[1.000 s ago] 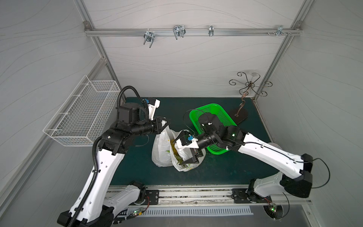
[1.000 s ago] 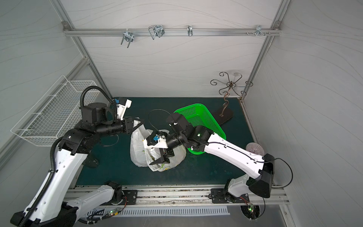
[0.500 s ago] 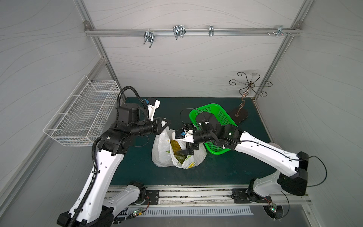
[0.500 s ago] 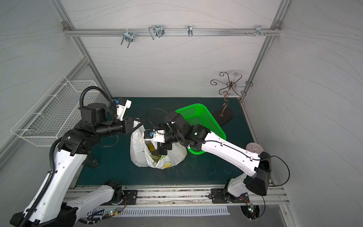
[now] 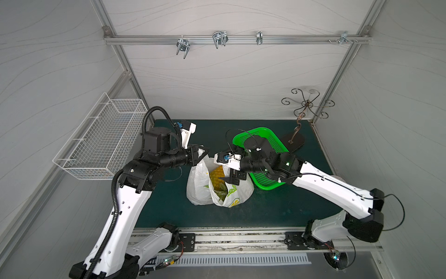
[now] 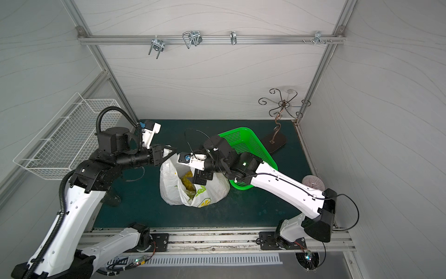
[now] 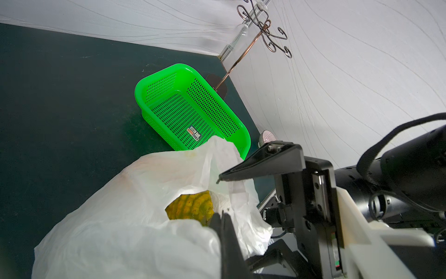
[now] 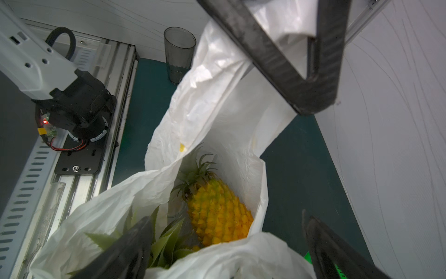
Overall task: Place the pineapple into a plastic bag & tie a knot
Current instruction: Cross the plastic bag at the center of the board.
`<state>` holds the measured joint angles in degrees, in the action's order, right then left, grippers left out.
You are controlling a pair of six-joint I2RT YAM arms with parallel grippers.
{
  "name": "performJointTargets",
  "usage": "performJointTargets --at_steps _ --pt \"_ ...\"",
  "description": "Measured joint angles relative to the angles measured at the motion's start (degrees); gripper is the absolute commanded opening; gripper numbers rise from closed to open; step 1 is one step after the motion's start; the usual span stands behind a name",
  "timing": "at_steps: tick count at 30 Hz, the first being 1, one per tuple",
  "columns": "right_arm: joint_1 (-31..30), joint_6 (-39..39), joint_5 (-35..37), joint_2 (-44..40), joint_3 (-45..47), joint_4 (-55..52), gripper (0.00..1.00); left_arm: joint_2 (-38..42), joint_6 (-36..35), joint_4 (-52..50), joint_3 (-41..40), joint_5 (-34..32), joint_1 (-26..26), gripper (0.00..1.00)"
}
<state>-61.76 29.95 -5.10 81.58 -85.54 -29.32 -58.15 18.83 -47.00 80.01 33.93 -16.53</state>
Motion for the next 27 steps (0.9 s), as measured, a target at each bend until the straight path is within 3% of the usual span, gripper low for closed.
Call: performJointTargets --at_steps 3,7,10,15,16,20,22,27 --pt "0.7 -1.5 0.7 0.0 -0.2 -1.2 0.68 0.0 0.0 0.0 0.0 0.2 0.0 0.0" --pt "2.2 -3.7 -1.1 -0.2 -0.2 -2.7 0.23 0.0 0.0 0.0 0.0 0.4 0.0 0.0" --pt "3.0 -5.8 -2.3 -1.3 0.2 -2.8 0.0 0.3 0.3 0.1 0.0 0.4 0.0 0.0" --pt "5.8 -9.2 -5.9 -4.2 0.2 -2.4 0.0 1.2 1.0 0.8 0.0 0.4 0.0 0.0" --pt "6.9 -10.1 -6.9 -4.8 0.2 -2.0 0.0 1.4 1.1 1.0 0.0 0.4 0.0 0.09" --pt "11.1 -14.3 -11.9 -6.8 2.0 1.0 0.0 3.4 0.9 3.6 -2.1 0.9 0.0 0.59" --pt "12.9 -16.1 -14.3 -7.6 3.6 2.9 0.0 5.4 0.0 5.0 -4.1 1.0 0.0 0.97" --pt "16.0 -20.0 -19.3 -7.9 5.9 6.6 0.0 12.0 -7.0 5.1 -6.7 -1.2 0.0 0.99"
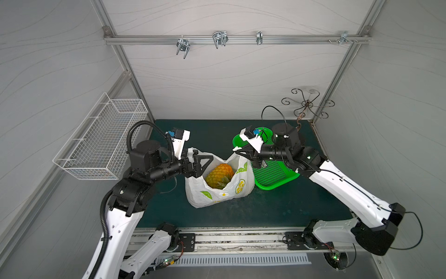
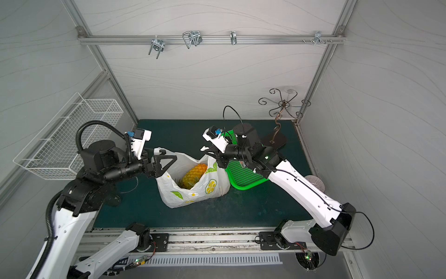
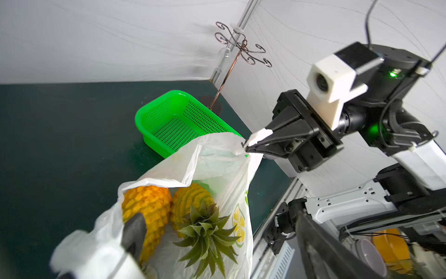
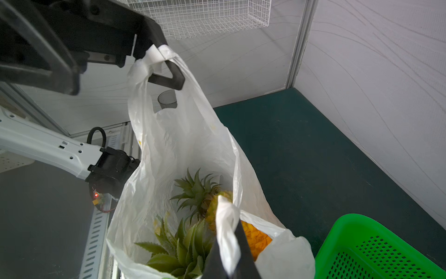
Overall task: Place the pineapple into a plastic bag & tie a knot
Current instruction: Cross the plastic bag at the center of the board.
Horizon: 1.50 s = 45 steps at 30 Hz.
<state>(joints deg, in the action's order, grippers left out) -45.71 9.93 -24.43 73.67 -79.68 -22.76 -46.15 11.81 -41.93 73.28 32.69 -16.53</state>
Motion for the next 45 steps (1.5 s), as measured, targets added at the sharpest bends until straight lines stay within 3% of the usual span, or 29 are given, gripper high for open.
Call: performJointTargets --at_steps 10,19,22,27,32,41,43,45 --pt "6.6 -3.0 -9.2 -0.6 1.4 1.7 0.0 5.1 -24.9 -13.1 6.0 -10.3 0.0 0.98" --pt "9.0 -2.4 -16.0 -1.7 3.7 3.1 0.0 -5.0 -43.8 -29.1 15.7 -13.5 0.4 0.99" --pt "9.6 -2.0 -17.5 -1.8 4.3 3.8 0.0 -9.0 -48.2 -32.3 18.3 -13.5 3.5 0.99" --pt "10.3 -1.5 -19.6 -1.8 4.3 4.3 0.0 -12.8 -51.5 -32.5 19.1 -10.7 10.6 0.99" --pt "10.6 -1.4 -21.7 -1.8 4.3 4.3 0.0 -13.8 -51.4 -30.4 18.3 -3.3 14.5 0.99" --pt "10.8 -1.5 -24.3 -1.8 4.5 4.4 0.0 -11.3 -49.2 -15.3 3.4 6.7 16.9 0.99" --pt "10.8 -1.5 -24.5 -1.8 4.6 4.5 0.0 -12.0 -49.3 -12.8 2.0 8.7 18.1 0.94" --pt "10.8 -1.5 -24.6 -1.8 4.6 4.7 0.0 -12.2 -49.3 -10.7 1.1 11.3 19.5 0.81"
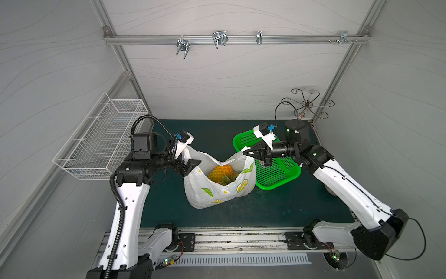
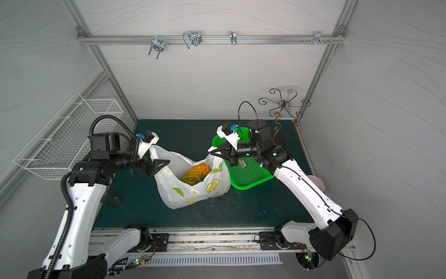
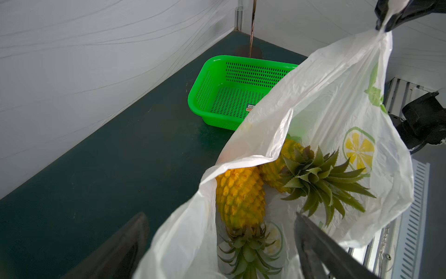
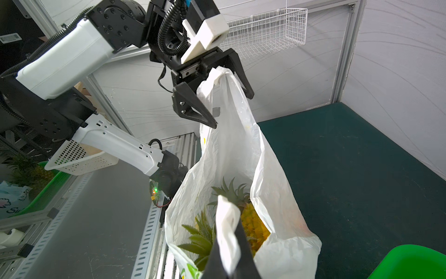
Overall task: Place the pineapple into a plastic bag & tie a knot
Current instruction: Cross the plastic bag at the center of the board.
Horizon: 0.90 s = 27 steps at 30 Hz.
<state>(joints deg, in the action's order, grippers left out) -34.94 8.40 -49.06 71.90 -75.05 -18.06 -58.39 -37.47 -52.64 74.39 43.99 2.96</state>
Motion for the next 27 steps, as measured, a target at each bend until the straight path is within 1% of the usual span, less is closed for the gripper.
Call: performJointTargets --at_steps 3,6,8,9,11,14,16,19,22,24,25,27 --pt "0.0 0.0 -0.1 0.2 0.0 0.1 0.0 -0.4 0.3 2.0 -0.3 6.1 2.8 0.46" --pt "0.0 -0.1 0.0 0.9 -0.7 0.2 0.0 -0.6 0.9 2.9 -0.3 11.9 4.9 0.25" --pt "0.0 -0.3 0.2 1.6 -1.4 0.2 0.0 -0.5 1.6 3.5 -0.6 15.2 5.3 0.04" --pt "0.0 -0.5 0.6 2.1 -1.8 0.2 0.0 -0.3 2.3 4.1 -1.2 16.7 5.4 0.0" --pt "0.0 -0.7 1.4 2.8 -2.6 -0.1 0.0 0.5 4.9 6.7 -3.2 19.1 5.5 0.0" --pt "-0.8 -1.2 4.0 3.9 -4.5 -0.6 0.0 3.3 13.1 15.9 -8.4 20.3 5.6 0.0" --pt "-1.9 -1.4 6.7 4.3 -6.3 -1.1 0.0 5.9 20.7 23.6 -12.1 18.9 5.6 0.0" --pt "-4.5 -1.4 10.2 4.3 -8.7 -2.0 0.0 9.8 31.1 31.2 -15.2 14.4 5.6 0.0" --pt "-7.0 -1.7 12.0 3.8 -9.3 -1.9 0.0 12.2 40.3 35.1 -15.2 10.5 5.3 0.0" --pt "-8.2 -2.4 12.1 2.6 -8.9 -1.6 0.0 13.5 45.2 35.8 -14.8 8.7 4.3 0.0" --pt "-8.7 -2.6 12.0 1.9 -8.4 -1.2 0.0 14.0 46.7 35.6 -14.3 8.0 3.4 0.0" --pt "-9.3 -3.7 12.1 0.4 -6.9 0.6 0.0 14.6 47.2 34.8 -12.9 7.1 0.5 0.0"
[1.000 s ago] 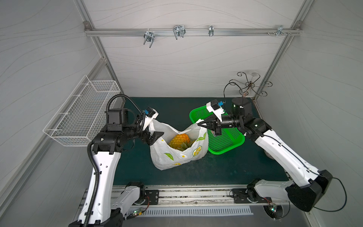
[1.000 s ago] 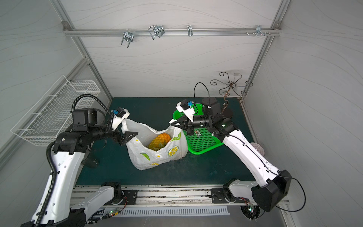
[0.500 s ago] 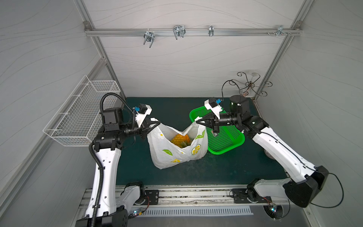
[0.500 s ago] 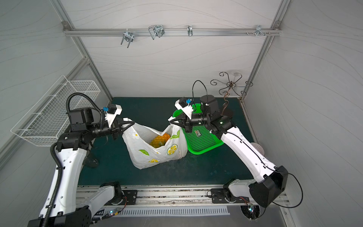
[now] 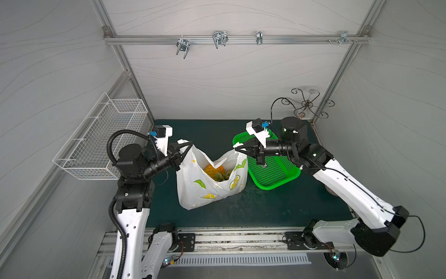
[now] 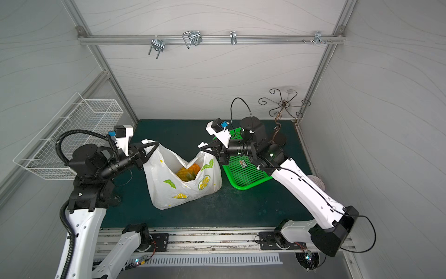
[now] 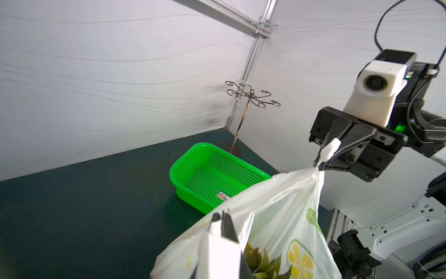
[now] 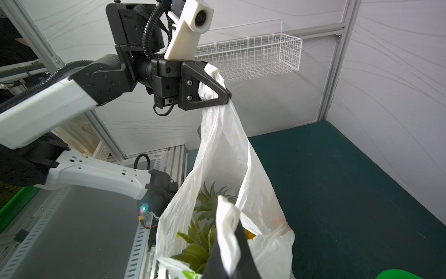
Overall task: Place the pineapple into a plastic bag & tie a knot
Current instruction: Cross the plastic bag at the center of the board.
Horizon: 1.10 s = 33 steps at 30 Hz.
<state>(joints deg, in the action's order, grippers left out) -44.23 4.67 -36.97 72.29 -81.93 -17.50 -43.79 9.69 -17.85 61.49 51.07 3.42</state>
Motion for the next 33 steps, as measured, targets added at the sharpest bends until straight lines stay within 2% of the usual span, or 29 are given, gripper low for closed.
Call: performJointTargets --at_steps 2,5,7,9,12,17,27,33 --pt "-0.5 -0.3 1.7 -0.8 0.7 1.4 0.0 0.0 -1.1 -1.2 0.8 -1.2 -3.0 0.0" --pt "-0.8 0.5 9.9 -0.2 0.5 1.7 0.0 -1.4 -2.2 -2.3 1.2 -2.6 -5.9 0.0" --pt "-0.5 1.2 15.5 1.7 -0.7 0.6 0.0 -4.2 -2.0 -2.0 2.3 -2.7 -7.4 0.0" --pt "-0.1 1.7 16.9 3.5 -1.8 -0.7 0.0 -7.5 -1.7 -1.7 3.5 -1.7 -9.0 0.0" --pt "0.1 2.9 13.7 3.2 -0.2 -0.7 0.0 -10.9 -2.6 -2.8 4.2 0.2 -10.5 0.0" --pt "-0.7 4.3 9.9 -2.8 7.6 1.6 0.0 -12.1 -4.2 -3.6 4.2 1.1 -11.4 0.0" --pt "3.1 3.5 7.3 -6.0 8.1 0.3 0.0 -17.2 -7.6 -4.5 4.1 7.5 -18.2 0.0" --pt "3.7 4.8 6.9 -6.0 8.1 -0.7 0.0 -16.5 -10.3 -5.3 2.9 9.3 -19.2 0.0"
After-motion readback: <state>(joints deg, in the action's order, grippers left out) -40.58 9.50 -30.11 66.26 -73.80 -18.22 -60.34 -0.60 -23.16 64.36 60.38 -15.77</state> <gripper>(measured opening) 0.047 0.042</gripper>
